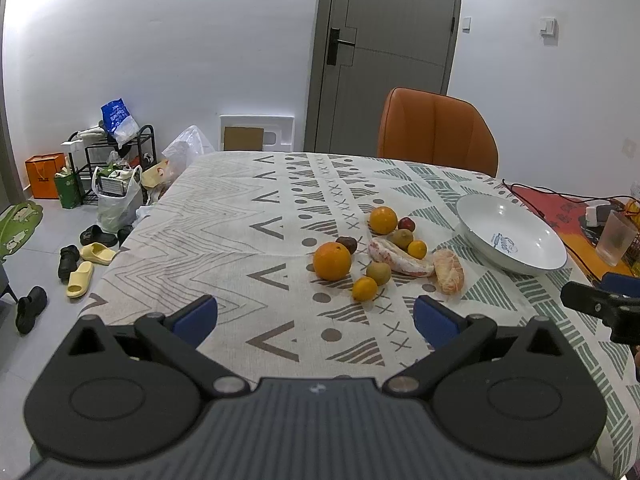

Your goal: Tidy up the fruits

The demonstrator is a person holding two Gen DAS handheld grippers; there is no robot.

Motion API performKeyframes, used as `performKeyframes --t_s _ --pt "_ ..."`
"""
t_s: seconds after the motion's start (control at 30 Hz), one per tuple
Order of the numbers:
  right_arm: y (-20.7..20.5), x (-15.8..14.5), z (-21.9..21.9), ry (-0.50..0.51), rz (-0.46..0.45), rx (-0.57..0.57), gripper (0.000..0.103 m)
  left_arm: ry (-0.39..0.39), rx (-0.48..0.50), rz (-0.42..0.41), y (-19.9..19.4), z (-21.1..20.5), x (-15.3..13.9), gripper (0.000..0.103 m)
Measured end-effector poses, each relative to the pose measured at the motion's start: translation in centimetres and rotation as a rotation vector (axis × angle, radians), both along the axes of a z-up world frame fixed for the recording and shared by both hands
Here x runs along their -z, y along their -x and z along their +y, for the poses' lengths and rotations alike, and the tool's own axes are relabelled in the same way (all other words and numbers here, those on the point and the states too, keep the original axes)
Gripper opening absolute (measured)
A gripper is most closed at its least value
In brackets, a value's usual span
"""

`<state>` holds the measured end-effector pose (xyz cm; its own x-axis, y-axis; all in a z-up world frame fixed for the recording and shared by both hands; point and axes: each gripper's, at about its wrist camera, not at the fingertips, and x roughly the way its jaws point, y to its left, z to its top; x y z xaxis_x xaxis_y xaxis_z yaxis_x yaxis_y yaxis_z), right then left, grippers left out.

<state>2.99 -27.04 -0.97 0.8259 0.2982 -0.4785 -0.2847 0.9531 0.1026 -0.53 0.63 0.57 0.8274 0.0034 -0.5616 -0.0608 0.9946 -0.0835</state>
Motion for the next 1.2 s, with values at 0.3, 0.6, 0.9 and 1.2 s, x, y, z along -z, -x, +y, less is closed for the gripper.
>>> performKeyframes --t_s 0.3,0.6,0.9,1.2 --pt "0.0 0.1 -0.1 -0.001 0.004 -0.002 0.103 -0.004 -0.006 -0.002 -0.1 0.0 0.1 0.103" --pt "-0.3 0.4 0.1 0.001 0.008 -0.006 0.103 -0.009 0.000 0.008 -0.4 -0.1 0.8 0.103" --pt "-1.1 1.1 -0.2 -0.015 0.016 -0.028 0.103 0.002 0.008 0.017 -1.4 -0.2 1.5 0.103" --pt "-2.2 1.7 -0.7 -0.075 0.039 -0.064 0.103 0.022 0.016 0.011 -2.8 -0.3 2.5 0.103"
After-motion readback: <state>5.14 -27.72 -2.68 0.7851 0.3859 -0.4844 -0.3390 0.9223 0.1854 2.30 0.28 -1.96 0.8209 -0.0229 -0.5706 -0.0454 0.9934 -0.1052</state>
